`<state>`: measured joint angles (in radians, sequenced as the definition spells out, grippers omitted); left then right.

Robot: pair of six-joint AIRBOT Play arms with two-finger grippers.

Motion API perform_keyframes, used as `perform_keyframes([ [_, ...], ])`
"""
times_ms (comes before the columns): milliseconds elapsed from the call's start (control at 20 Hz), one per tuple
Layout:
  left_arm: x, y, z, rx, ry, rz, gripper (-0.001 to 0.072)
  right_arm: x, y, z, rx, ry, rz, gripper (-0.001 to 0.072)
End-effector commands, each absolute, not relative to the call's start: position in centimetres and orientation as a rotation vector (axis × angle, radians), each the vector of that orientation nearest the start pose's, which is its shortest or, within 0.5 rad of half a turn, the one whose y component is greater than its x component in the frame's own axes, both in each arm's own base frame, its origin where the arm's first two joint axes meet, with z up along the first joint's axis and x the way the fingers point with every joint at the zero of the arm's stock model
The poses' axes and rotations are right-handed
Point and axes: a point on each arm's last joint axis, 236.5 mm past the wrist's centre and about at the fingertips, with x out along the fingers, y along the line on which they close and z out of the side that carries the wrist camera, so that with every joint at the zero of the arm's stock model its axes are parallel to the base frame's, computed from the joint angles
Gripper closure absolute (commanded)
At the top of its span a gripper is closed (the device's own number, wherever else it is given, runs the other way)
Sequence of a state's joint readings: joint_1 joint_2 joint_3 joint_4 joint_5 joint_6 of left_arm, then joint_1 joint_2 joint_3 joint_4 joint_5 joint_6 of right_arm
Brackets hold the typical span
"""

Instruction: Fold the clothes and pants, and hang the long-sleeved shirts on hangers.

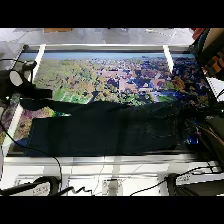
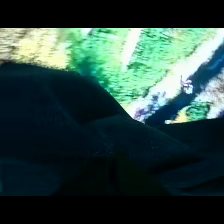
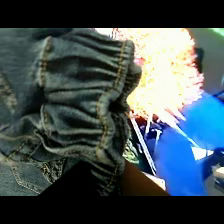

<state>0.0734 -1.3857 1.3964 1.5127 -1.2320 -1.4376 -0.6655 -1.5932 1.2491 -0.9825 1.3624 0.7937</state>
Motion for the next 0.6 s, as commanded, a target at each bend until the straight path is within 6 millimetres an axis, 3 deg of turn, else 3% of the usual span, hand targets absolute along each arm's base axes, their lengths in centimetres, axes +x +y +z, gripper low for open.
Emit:
perform_keyframes([
  [0,43.0,-0.7,1.3,-0.052,1.281,-0.152,0.0686,36.3,-12.1,-4.7,0.439,1.257,0.353,0.0662],
  [150,46.1,-0.3,-0.7,-0.059,1.212,-0.127,0.0663,36.3,-12.1,-4.7,0.438,1.257,0.353,0.0661],
  [200,47.4,-0.1,-0.6,-0.056,1.165,-0.117,0.0543,36.3,-12.1,-4.7,0.438,1.256,0.352,0.0661],
  [300,49.7,-0.2,0.6,-0.067,1.055,-0.105,0.0121,36.3,-12.1,-4.7,0.438,1.256,0.352,0.0661],
  [350,50.7,0.0,1.3,-0.069,1.003,-0.097,0.0022,36.3,-12.1,-4.7,0.438,1.256,0.352,0.0661],
  [550,51.1,2.3,2.1,-0.117,0.97,-0.034,0.003,36.3,-12.1,-4.7,0.438,1.256,0.352,0.0661],
])
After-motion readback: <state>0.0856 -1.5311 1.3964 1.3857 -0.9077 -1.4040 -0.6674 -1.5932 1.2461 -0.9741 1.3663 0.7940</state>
